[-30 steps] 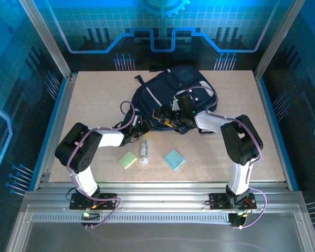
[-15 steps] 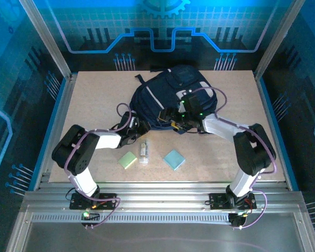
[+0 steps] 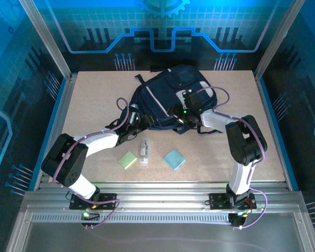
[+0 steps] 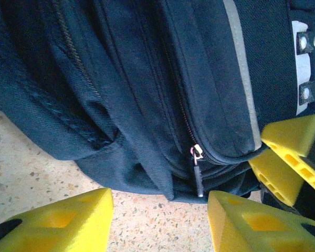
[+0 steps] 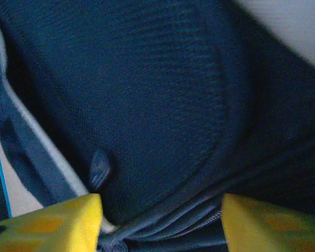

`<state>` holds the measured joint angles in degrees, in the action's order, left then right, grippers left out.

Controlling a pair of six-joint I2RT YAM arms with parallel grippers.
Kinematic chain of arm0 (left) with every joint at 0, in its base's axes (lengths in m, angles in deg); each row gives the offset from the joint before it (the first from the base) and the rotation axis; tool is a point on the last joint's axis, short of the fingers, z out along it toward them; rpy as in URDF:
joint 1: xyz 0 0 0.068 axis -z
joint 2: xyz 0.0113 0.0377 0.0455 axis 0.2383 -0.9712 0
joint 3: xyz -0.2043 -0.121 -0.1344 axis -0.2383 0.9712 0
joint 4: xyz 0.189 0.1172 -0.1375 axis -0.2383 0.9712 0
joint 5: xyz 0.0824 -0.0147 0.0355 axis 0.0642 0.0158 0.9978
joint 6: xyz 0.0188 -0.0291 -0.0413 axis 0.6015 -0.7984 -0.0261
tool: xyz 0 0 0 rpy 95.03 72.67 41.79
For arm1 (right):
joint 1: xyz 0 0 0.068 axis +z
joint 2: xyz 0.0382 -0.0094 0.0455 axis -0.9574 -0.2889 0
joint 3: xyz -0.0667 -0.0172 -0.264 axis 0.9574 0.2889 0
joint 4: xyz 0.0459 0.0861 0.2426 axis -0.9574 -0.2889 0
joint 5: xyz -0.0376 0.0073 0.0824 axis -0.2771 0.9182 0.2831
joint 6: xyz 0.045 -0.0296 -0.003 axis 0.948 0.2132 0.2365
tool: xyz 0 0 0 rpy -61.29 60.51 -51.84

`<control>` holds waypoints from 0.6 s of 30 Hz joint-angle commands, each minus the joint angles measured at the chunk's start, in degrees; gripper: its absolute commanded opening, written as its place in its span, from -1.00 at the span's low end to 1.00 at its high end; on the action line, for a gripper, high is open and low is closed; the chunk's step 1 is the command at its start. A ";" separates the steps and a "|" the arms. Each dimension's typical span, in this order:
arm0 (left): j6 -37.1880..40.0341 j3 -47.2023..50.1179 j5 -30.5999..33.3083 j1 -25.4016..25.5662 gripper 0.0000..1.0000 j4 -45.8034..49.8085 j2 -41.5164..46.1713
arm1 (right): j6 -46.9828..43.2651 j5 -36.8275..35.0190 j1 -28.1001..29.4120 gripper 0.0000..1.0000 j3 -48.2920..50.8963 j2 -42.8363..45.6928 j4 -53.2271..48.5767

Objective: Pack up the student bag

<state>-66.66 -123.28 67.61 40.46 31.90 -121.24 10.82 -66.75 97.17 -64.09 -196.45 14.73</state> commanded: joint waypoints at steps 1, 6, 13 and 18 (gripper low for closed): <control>3.60 -4.75 1.45 1.53 0.03 3.91 -2.14 | 1.01 -1.32 -0.08 0.04 -3.86 -1.86 2.89; 8.46 -12.52 4.27 3.89 0.03 10.60 -5.83 | 2.01 -3.47 -0.19 -0.36 -3.76 -3.58 2.46; 8.12 -18.10 5.94 4.58 0.08 15.95 -12.38 | 3.52 -0.23 -0.24 -0.59 -2.56 -4.21 8.48; 9.13 -18.55 8.79 5.53 0.08 18.33 -13.27 | 3.57 0.14 -0.24 -0.52 -3.02 -4.11 8.36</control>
<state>-59.34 -140.37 73.47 45.12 46.63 -134.13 14.60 -66.71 97.17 -66.34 -199.66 19.67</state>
